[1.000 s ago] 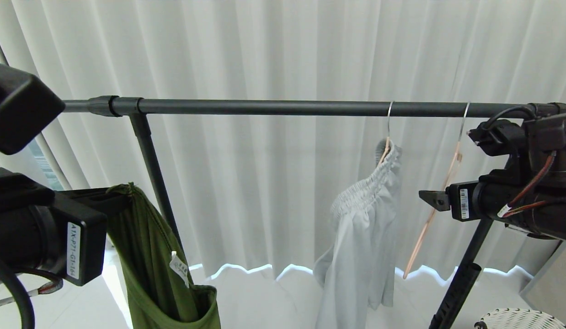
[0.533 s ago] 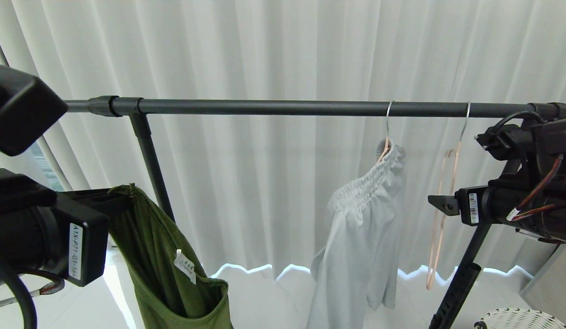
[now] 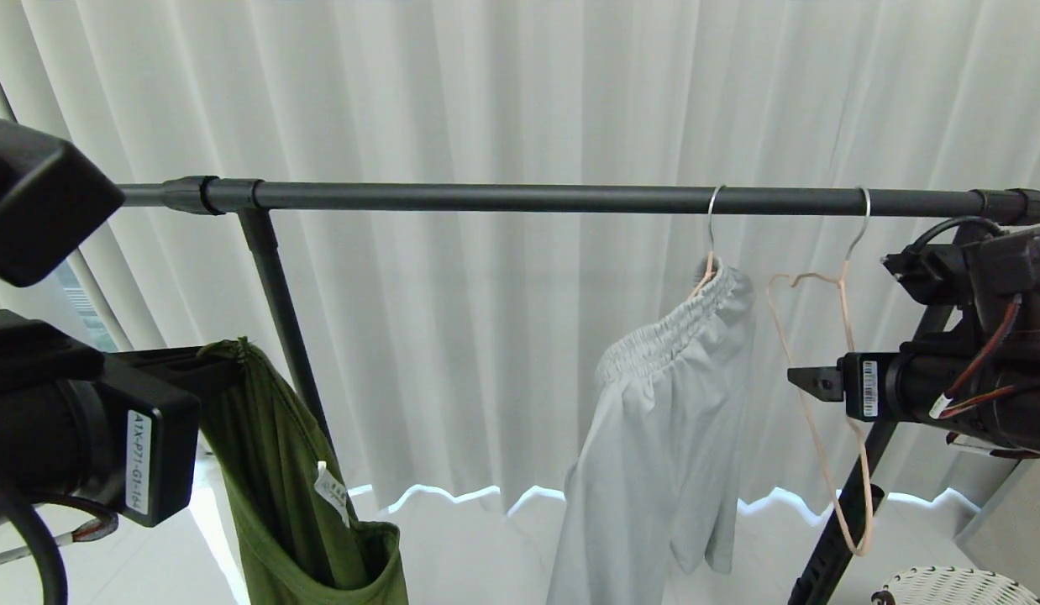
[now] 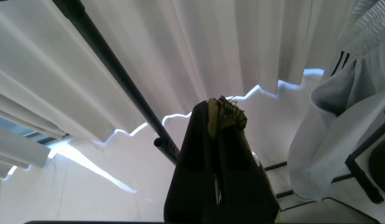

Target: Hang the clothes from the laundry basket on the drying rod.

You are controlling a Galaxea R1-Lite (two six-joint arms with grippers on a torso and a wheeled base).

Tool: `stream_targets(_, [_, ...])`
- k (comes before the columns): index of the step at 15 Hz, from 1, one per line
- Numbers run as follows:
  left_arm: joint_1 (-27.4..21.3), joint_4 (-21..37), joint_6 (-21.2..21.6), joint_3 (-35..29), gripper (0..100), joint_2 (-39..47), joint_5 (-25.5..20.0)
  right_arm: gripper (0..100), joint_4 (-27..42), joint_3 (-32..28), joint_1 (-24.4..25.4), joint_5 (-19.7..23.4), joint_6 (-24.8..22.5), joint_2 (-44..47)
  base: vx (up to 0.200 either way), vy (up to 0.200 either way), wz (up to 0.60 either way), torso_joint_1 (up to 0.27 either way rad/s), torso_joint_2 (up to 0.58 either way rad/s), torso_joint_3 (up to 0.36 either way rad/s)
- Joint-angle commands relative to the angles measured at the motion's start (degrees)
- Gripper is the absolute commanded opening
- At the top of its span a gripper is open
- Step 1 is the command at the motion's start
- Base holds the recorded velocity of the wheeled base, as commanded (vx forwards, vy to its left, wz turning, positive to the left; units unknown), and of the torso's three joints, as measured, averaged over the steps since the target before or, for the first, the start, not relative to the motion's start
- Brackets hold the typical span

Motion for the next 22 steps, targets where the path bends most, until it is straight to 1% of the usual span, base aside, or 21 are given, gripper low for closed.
stream_targets(1, [0.0, 0.0, 0.0, 0.0, 0, -0.1, 0.0, 100, 0.5, -0.1, -0.1, 0.0, 1.0, 1.2, 0.000, 0.000, 0.00, 0.000, 0.00, 0.000])
stream_targets(5, [0.0, 0.0, 0.0, 0.0, 0, 0.0, 0.0, 100, 1.0, -0.2, -1.6, -0.1, 1.5, 4.3, 0.000, 0.000, 0.00, 0.000, 0.00, 0.000])
stream_targets(8, [0.0, 0.0, 0.0, 0.0, 0, 0.0, 0.0, 100, 4.0, -0.2, -4.1, 0.4, 1.4, 4.4, 0.000, 0.000, 0.00, 0.000, 0.00, 0.000])
stream_targets(11, [0.0, 0.0, 0.0, 0.0, 0, 0.1, 0.0, 100, 4.0, -0.6, -4.4, 0.5, 1.3, 4.4, 0.000, 0.000, 0.00, 0.000, 0.00, 0.000])
stream_targets(12, [0.0, 0.0, 0.0, 0.0, 0, 0.1, 0.0, 0, 4.1, -0.6, -4.4, 0.5, 1.3, 4.5, 0.000, 0.000, 0.00, 0.000, 0.00, 0.000])
stream_targets(20, [-0.1, 0.0, 0.0, 0.0, 0, 0.0, 0.0, 0, 4.3, -0.6, -4.4, 0.4, 0.9, 3.3, 0.000, 0.000, 0.00, 0.000, 0.00, 0.000])
stream_targets(22, [-0.1, 0.0, 0.0, -0.1, 0, 0.0, 0.0, 0, 4.3, -0.5, -4.4, 0.4, -0.2, 1.7, 0.000, 0.000, 0.00, 0.000, 0.00, 0.000])
